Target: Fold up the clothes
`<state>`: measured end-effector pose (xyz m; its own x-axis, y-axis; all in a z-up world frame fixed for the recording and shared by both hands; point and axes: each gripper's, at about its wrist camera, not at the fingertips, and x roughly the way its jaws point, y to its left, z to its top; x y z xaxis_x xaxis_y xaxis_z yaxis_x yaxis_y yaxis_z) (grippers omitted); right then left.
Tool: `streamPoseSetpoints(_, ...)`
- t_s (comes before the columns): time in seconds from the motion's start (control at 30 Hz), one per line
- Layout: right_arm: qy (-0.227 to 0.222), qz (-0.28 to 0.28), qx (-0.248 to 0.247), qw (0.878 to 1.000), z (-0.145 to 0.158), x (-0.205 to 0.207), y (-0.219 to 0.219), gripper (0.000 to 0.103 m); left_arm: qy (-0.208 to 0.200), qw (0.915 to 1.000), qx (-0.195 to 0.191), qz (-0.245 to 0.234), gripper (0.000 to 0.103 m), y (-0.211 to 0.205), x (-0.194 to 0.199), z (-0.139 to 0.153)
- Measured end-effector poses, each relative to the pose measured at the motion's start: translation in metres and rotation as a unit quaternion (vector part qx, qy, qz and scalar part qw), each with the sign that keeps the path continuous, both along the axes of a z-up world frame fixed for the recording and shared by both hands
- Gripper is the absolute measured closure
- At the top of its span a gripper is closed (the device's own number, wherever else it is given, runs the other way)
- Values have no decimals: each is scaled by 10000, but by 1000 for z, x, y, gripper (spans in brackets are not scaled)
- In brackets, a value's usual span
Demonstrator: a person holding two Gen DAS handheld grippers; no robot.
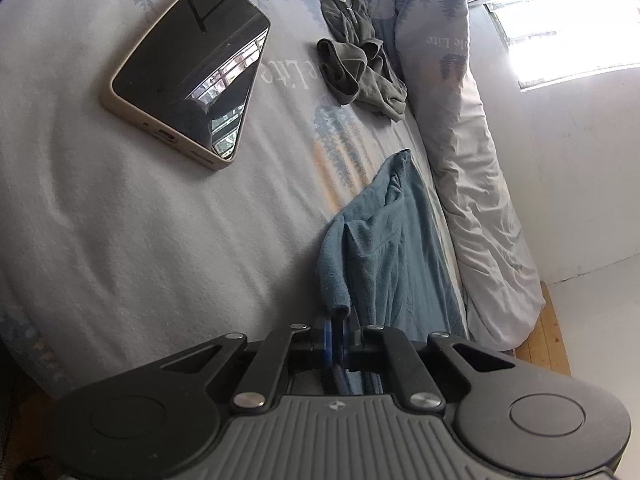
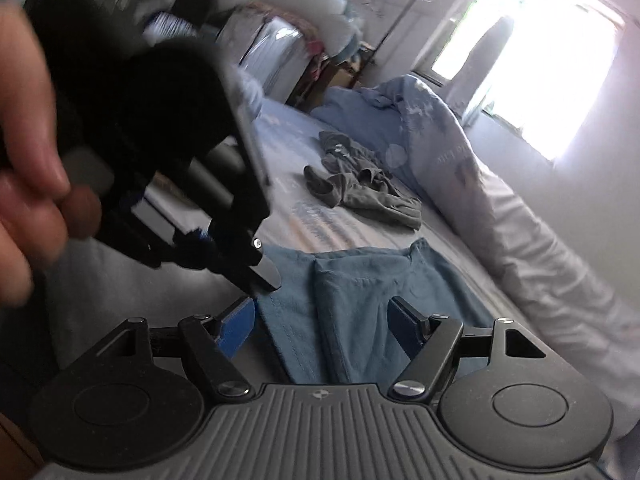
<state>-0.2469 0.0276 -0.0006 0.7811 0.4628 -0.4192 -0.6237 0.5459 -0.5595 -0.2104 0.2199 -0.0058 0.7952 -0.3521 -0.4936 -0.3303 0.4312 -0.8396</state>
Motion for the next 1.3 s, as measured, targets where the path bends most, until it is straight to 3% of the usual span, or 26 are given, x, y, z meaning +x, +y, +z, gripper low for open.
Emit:
streamPoseSetpoints(0.17, -254, -89, -337, 9991, -14, 9, 24, 31, -140, 9999, 44, -81, 102, 1, -1, 6)
streamPoseSetpoints(0.3, -440, -239, -612, 9969, -23, 19, 37, 52, -225, 9997, -15, -111, 102, 2, -2, 10)
streamPoseSetpoints(0.57, -604, -346, -958, 9930, -40, 31, 52, 75, -231, 9996, -37, -171, 102, 7, -4, 10)
streamPoseSetpoints(0.67, -588, -387, -966, 9928, -42, 34, 55, 79, -299, 9994, 20, -174, 102, 6, -5, 13)
streamPoseSetpoints(0.77, -480, -457, -851, 9942, -40, 39, 54, 93, -399, 9989, 65, -226, 102, 5, -5, 16)
streamPoseSetpoints(0.83, -340, -489, -686, 9959, -35, 42, 52, 95, -479, 9984, 85, -278, 101, 4, -4, 18)
streamPoseSetpoints(0.97, 481, -619, -90, 9969, -19, 58, 42, 96, -527, 9982, -152, -239, 98, 13, -3, 19)
streamPoseSetpoints(1.1, 937, -663, 333, 9928, -8, 71, 29, 97, -494, 9987, -122, -25, 66, 24, 0, 25)
streamPoseSetpoints(1.3, 1170, -710, 738, 9878, 5, 77, 15, 97, -451, 9987, -219, -120, 47, 29, 20, 23)
